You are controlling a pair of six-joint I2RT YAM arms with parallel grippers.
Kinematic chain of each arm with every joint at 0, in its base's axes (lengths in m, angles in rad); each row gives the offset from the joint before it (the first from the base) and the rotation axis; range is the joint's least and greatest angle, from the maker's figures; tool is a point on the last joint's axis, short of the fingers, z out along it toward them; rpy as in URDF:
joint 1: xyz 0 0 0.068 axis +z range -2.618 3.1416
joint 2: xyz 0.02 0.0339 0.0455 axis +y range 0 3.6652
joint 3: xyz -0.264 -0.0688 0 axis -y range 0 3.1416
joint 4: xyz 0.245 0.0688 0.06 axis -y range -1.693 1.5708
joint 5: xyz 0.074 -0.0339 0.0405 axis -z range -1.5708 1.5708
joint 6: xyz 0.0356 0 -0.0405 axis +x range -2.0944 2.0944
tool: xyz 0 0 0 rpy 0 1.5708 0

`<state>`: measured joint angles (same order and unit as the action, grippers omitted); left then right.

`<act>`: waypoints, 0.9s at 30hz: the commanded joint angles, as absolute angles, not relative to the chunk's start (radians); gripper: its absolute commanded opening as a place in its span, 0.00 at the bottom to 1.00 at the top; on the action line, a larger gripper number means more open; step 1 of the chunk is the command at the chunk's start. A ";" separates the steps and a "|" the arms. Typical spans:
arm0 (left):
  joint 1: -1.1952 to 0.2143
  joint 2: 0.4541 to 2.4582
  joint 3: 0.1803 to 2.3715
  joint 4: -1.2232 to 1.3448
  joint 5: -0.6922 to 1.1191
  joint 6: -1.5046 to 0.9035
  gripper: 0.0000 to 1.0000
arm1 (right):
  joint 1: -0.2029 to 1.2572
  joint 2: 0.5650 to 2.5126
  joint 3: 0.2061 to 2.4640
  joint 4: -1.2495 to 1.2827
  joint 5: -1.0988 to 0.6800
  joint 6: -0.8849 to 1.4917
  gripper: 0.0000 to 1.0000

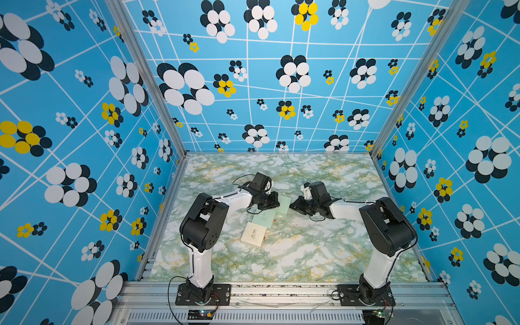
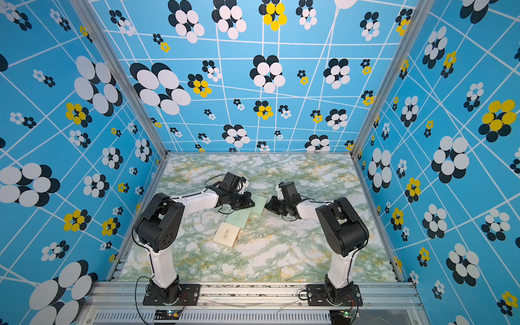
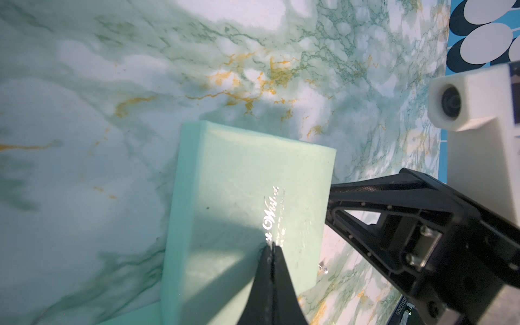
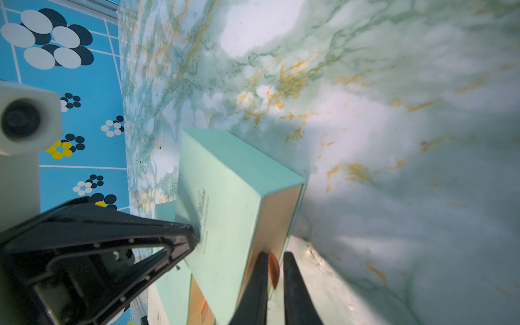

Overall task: Take out the earrings from the drawer-style jewelry box
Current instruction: Open the drawer in the jewelry box.

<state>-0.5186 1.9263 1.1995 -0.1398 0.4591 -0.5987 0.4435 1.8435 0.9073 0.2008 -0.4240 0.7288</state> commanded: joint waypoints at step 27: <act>-0.517 1.942 1.177 -0.143 0.450 -0.619 0.00 | 0.439 1.840 0.876 0.229 -0.429 0.714 0.00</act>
